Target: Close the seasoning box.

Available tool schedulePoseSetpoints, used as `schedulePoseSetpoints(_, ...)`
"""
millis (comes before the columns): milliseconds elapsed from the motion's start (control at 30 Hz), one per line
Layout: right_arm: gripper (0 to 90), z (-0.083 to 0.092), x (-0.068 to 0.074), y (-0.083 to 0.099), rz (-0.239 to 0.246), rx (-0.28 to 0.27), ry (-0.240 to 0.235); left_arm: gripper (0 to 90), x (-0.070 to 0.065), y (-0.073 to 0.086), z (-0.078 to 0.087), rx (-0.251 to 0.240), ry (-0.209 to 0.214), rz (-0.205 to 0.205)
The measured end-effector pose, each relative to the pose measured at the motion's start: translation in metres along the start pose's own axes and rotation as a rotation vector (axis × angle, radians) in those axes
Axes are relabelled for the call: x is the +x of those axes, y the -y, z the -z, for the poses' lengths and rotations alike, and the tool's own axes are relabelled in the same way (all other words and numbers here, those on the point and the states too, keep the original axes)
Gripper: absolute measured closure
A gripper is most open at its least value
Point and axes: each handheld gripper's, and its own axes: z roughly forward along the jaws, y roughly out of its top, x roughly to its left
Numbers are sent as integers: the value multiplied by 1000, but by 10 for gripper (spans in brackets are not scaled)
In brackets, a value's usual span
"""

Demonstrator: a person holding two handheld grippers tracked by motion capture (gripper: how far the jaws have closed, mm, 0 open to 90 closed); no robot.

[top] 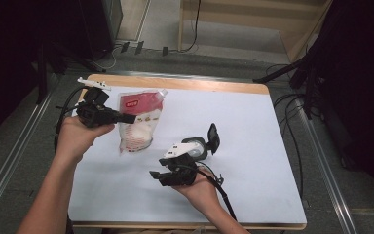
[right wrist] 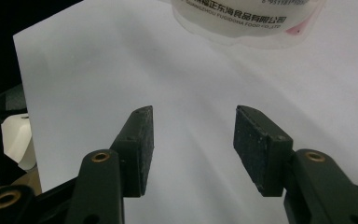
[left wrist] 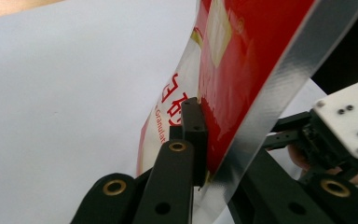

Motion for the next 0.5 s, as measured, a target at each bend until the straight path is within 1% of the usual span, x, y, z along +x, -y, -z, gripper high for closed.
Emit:
schedulePoseSetpoints(100, 489, -4, 3, -1, 5, 4, -4, 900, -6, 2, 3, -1, 11, 0)
schedulePoseSetpoints(133, 491, -5, 4, -1, 4, 2, -4, 900, -8, 2, 4, 2, 6, -6)
schedulePoseSetpoints(200, 494, -8, 5, -2, 1, 0, -6, 900, -10, 4, 6, -3, 16, -12)
schedulePoseSetpoints(267, 499, -11, 6, -2, -6, 4, -5, 900, -13, 6, 7, -7, 25, -5)
schedulePoseSetpoints(333, 503, -14, 6, -2, -2, 8, 1, 900, -15, 8, 8, -1, 31, 2)
schedulePoseSetpoints(367, 505, -15, 7, -2, -5, 8, 3, 900, -16, 8, 8, 2, 35, -2)
schedulePoseSetpoints(400, 508, -16, 7, -1, 1, 6, 10, 900, -18, 9, 9, 4, 34, 8)
schedulePoseSetpoints(433, 510, -16, 7, -1, 2, 1, 14, 900, -19, 10, 9, 6, 33, 5)
schedulePoseSetpoints(500, 510, -17, 6, 0, 3, -9, 18, 900, -21, 11, 10, 8, 44, 4)
